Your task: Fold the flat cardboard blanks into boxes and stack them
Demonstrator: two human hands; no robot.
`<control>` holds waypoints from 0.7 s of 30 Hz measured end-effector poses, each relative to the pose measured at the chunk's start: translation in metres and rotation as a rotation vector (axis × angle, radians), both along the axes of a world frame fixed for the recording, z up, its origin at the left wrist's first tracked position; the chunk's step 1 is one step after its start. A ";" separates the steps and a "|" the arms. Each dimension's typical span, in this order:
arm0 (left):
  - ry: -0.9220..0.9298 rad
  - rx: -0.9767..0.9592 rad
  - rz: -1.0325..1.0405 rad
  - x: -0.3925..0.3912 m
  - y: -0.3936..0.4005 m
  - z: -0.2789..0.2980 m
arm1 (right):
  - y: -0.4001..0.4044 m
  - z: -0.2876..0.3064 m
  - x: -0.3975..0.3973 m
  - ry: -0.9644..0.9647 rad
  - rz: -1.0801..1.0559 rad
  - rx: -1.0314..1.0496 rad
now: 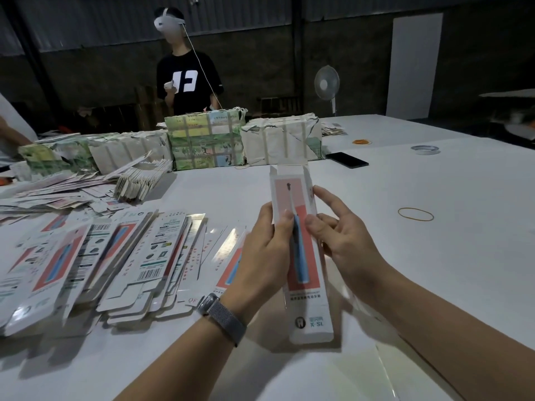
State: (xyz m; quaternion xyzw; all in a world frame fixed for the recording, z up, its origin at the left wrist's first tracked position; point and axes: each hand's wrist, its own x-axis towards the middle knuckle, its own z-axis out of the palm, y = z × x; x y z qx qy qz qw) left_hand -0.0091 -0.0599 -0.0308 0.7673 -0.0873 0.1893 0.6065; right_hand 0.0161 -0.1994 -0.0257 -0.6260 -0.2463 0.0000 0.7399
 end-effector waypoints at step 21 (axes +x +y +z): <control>-0.052 -0.075 -0.079 -0.004 -0.002 0.004 | -0.001 0.004 0.002 -0.032 -0.032 -0.031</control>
